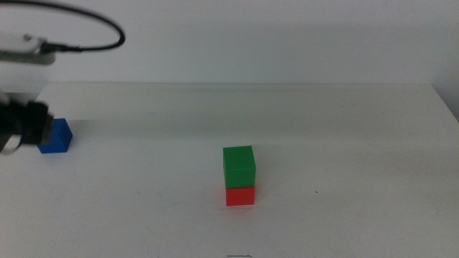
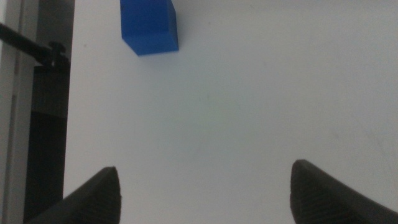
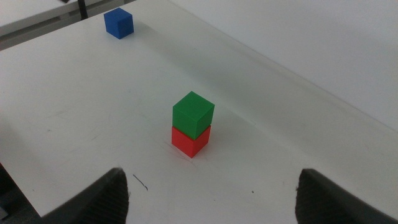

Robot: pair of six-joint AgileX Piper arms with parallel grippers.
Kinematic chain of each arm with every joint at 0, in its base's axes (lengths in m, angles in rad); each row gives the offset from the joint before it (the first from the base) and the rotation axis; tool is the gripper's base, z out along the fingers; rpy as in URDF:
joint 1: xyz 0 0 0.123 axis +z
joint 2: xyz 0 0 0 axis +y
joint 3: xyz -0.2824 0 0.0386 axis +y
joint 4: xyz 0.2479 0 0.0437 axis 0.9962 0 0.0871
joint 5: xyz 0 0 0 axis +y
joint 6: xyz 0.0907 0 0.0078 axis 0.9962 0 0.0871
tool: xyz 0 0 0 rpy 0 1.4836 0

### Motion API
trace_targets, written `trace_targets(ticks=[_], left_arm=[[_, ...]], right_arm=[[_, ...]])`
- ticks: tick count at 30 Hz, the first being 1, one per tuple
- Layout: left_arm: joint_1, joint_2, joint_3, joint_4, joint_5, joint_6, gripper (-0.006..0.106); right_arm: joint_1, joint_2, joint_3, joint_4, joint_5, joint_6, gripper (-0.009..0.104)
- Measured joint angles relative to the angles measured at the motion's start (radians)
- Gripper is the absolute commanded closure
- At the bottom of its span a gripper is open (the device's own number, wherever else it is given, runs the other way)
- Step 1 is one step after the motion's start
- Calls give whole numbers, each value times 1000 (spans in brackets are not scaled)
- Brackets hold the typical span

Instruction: Stack red cubes first, then green, then blue cubes in a specific spot.

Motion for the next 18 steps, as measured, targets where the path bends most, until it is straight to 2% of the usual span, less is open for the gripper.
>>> trace_targets(ticks=[13, 18], left_arm=[[117, 436, -428, -24, 132, 72, 8], [191, 581, -564, -107, 161, 219, 8]], right_arm=[[0, 0, 0, 0, 0, 0, 1], [0, 0, 0, 0, 0, 0, 1]])
